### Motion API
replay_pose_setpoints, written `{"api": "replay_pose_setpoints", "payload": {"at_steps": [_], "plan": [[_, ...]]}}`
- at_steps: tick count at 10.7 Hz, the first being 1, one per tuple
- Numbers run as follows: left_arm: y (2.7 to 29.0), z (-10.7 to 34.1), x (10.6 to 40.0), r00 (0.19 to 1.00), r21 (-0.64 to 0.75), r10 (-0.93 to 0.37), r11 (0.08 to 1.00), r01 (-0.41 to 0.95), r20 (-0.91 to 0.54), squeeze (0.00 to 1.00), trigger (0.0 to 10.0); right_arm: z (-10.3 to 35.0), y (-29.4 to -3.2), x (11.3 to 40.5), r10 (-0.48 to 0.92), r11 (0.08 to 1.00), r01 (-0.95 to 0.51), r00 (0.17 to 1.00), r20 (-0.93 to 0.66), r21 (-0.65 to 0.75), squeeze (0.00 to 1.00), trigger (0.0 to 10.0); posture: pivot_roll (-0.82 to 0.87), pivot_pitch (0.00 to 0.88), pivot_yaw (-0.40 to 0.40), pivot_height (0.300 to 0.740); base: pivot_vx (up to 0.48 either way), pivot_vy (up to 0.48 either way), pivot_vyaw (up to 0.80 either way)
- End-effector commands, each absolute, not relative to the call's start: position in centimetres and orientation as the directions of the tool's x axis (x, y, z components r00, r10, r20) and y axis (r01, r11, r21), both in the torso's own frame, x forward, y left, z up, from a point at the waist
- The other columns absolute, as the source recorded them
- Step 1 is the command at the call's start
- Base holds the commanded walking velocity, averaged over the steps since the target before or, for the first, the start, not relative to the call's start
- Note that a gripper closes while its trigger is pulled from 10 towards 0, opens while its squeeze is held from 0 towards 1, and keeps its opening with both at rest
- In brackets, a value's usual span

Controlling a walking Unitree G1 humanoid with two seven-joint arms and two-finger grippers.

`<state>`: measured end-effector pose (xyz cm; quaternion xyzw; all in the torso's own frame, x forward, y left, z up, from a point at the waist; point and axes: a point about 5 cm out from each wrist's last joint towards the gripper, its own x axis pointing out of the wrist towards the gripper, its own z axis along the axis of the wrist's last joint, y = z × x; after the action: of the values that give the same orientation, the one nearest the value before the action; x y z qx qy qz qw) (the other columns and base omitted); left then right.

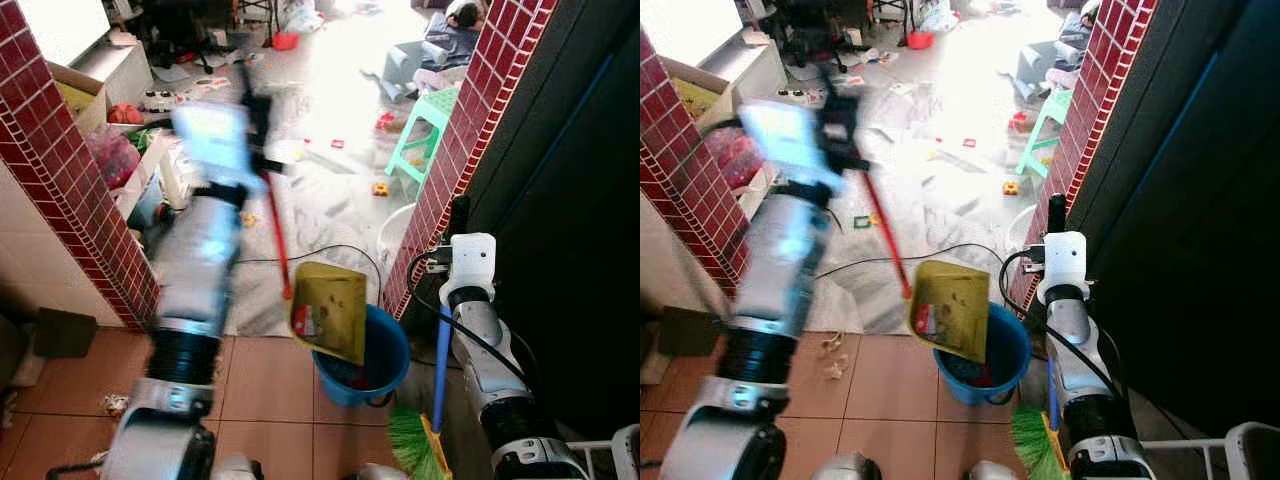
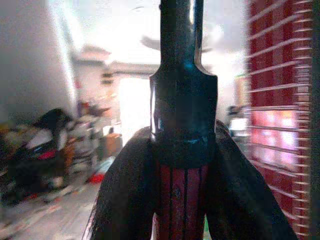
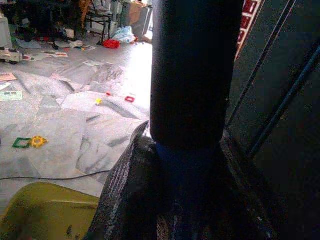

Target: Sweep floor

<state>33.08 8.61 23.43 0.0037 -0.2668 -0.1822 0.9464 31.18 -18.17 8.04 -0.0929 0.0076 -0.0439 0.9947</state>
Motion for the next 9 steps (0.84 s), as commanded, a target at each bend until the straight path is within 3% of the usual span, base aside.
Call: {"api": "replay_pose_setpoints", "payload": {"at_steps": [1,5,6,8,9], "plan": [[7.0,24.9,32.4,0.704,0.221,-0.446,0.893,0.392,0.553,0.00,10.0,9.1,-18.1,31.6,-0.087,0.978,0.093,0.995,0.041,-0.189,0.00,10.0,-0.06,0.000,-0.020,0.740,0.000,0.000,0.00],[0.0,23.5,27.8,0.361,0.515,-0.830,0.550,0.658,0.425,0.00,10.0,9.2,-18.0,31.8,-0.091,0.978,0.097,0.995,0.046,-0.184,0.00,10.0,-0.06,0.000,-0.013,0.740,0.000,0.000,0.00],[-0.3,23.5,27.4,0.339,0.520,-0.841,0.530,0.669,0.421,0.00,10.0,9.3,-18.0,31.8,-0.090,0.978,0.097,0.995,0.046,-0.183,0.00,10.0,-0.06,0.000,-0.013,0.740,0.000,0.000,0.00],[-1.6,23.7,25.9,0.203,0.671,-0.916,0.393,0.628,0.346,0.00,10.0,9.3,-17.9,31.9,-0.085,0.979,0.092,0.995,0.047,-0.182,0.00,10.0,-0.05,0.000,-0.014,0.740,0.000,0.000,0.00],[-1.9,23.5,25.7,0.182,0.710,-0.939,0.340,0.617,0.291,0.00,10.0,9.3,-17.8,32.0,-0.084,0.979,0.091,0.995,0.047,-0.181,0.00,10.0,-0.05,0.000,-0.013,0.740,0.000,0.000,0.00]]}}
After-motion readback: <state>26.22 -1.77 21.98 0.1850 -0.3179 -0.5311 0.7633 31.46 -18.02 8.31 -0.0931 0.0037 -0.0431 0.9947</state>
